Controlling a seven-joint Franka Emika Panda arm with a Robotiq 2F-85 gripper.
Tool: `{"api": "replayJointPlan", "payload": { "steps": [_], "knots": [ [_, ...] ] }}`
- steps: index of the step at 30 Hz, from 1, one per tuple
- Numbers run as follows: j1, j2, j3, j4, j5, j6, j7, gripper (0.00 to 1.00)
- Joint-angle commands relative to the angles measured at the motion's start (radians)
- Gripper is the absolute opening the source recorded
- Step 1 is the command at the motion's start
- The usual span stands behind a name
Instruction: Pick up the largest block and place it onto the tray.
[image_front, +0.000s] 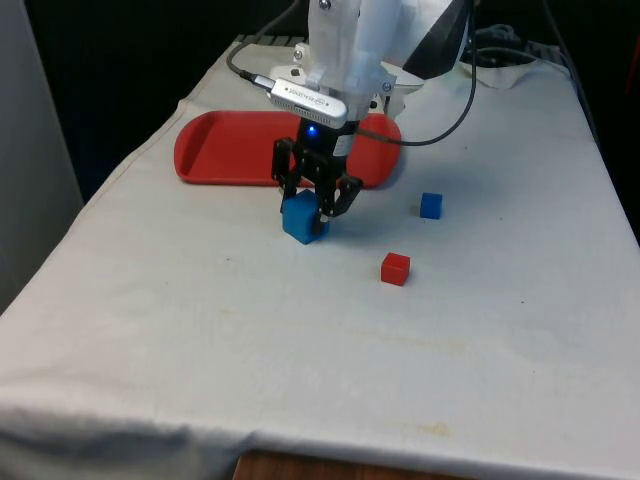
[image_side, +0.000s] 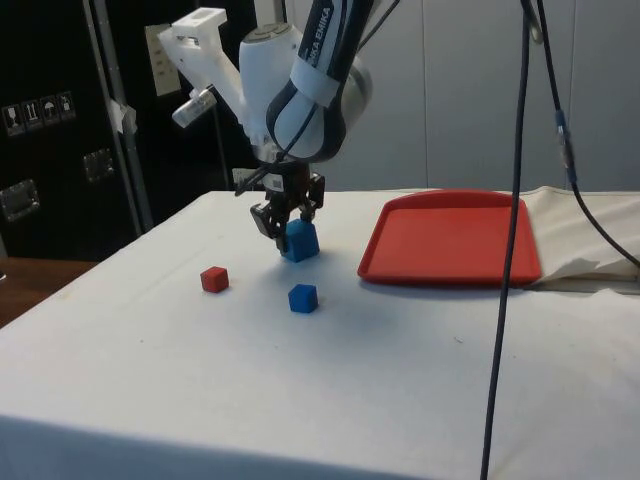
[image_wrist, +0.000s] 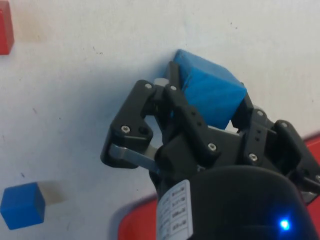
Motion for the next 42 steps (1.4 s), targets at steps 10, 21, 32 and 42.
{"api": "replayJointPlan", "payload": {
  "steps": [10, 21, 32, 42],
  "knots": [
    [0.017, -0.054, -0.025, -0.023, -0.011, -0.008, -0.004, 0.04],
    [0.024, -0.158, -0.044, -0.063, -0.045, -0.035, -0.007, 0.04],
    [0.011, -0.241, -0.037, -0.08, -0.059, -0.062, -0.017, 0.04],
    [0.02, -0.355, -0.06, -0.148, -0.09, -0.056, -0.02, 0.04]
  ]
}}
